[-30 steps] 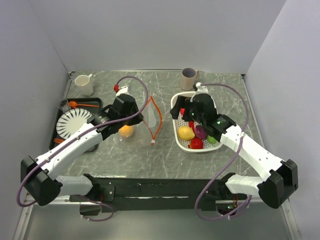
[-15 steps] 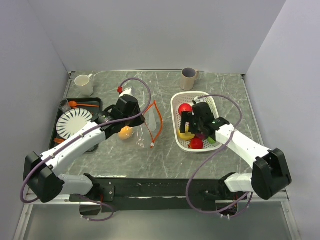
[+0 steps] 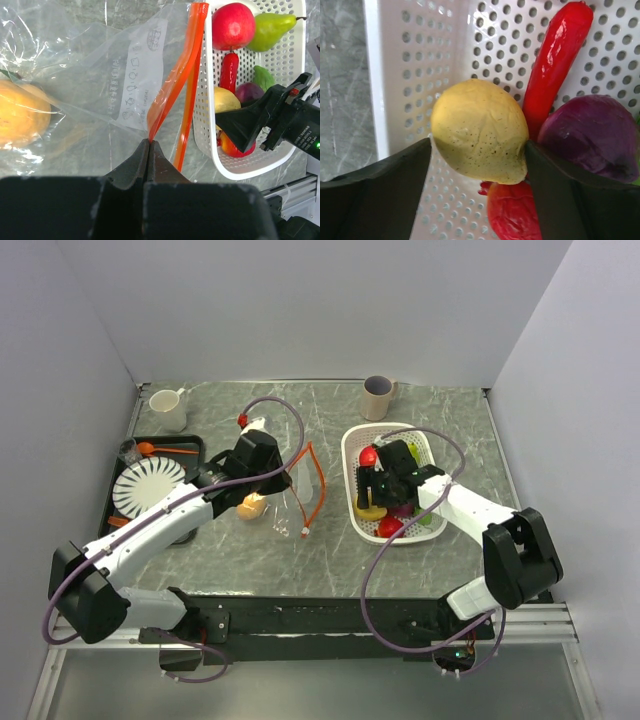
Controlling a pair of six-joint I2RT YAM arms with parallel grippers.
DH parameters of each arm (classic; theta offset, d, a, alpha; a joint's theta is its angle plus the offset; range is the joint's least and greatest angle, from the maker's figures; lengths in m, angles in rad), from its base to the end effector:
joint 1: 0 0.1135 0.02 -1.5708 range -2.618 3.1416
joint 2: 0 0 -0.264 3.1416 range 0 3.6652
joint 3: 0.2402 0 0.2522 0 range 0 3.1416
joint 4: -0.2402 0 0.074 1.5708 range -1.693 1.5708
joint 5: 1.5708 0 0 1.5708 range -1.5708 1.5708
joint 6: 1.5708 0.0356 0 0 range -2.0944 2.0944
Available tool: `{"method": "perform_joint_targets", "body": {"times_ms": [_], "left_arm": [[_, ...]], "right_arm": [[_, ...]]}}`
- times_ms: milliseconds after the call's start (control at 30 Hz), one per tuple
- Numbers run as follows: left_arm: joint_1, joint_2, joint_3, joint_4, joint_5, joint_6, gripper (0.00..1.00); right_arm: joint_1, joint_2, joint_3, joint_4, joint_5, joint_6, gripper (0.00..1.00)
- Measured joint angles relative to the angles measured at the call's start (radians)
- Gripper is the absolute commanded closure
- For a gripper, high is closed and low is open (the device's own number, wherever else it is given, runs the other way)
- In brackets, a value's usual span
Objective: Place the food in the zip-top bag and seal the zipper
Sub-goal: Pick up the fake fruit from the bin.
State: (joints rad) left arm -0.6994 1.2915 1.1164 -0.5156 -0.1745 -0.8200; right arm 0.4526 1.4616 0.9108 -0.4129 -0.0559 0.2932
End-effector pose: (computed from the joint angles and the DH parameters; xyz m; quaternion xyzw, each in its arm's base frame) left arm 0.2205 -0.1774 0.3142 -0.0914 0.8974 -0.2351 0.3620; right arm 0.2634 0.1303 0.2089 -0.0843 0.9502 0.1337 0.2685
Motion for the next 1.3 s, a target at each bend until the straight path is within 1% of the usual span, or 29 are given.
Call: {"method": "perform_joint_targets", "body": {"times_ms": [67, 200, 267, 367, 500, 567, 700, 833, 1067, 1300], "left_arm": [[0.0, 0.001, 0.0, 0.0, 0.001, 0.006, 0.99], [0.0, 0.003, 0.0, 0.001, 0.002, 0.014, 0.99], [0.0, 0.003, 0.0, 0.001, 0.002, 0.014, 0.99], [0.0, 0.003, 0.0, 0.002, 0.002, 0.014, 0.99], [0.0, 0.003, 0.0, 0.002, 0.002, 0.014, 0.99], [0.0, 0.003, -0.001, 0.002, 0.002, 0.014, 0.99], [0.0, 0.003, -0.01, 0.004, 0.002, 0.014, 0.99], [0.0, 0.003, -0.019, 0.003, 0.002, 0.014, 0.99], [0.0, 0.003, -0.021, 0.003, 0.003, 0.014, 0.99], [0.0, 0.003, -0.023, 0.004, 0.011, 0.014, 0.99]], "right_arm": [[-0.001, 0.006, 0.0, -0.005, -0.007, 0.0, 0.14], [-0.002, 0.008, 0.002, -0.015, -0.028, 0.0, 0.13], [-0.002, 0.008, 0.002, -0.018, -0.032, 0.0, 0.14], [-0.002, 0.01, 0.006, -0.028, -0.032, -0.003, 0.23], [-0.002, 0.027, 0.022, -0.043, -0.03, -0.008, 0.53], [-0.002, 0.032, 0.029, -0.045, -0.033, -0.014, 0.6], [-0.002, 0.031, 0.032, -0.048, -0.033, -0.012, 0.67], [-0.002, 0.005, 0.032, -0.049, -0.035, -0.005, 0.67], [-0.002, -0.138, 0.037, -0.05, -0.03, 0.007, 0.68], [-0.002, -0.219, 0.021, -0.02, -0.049, 0.025, 0.67]]}}
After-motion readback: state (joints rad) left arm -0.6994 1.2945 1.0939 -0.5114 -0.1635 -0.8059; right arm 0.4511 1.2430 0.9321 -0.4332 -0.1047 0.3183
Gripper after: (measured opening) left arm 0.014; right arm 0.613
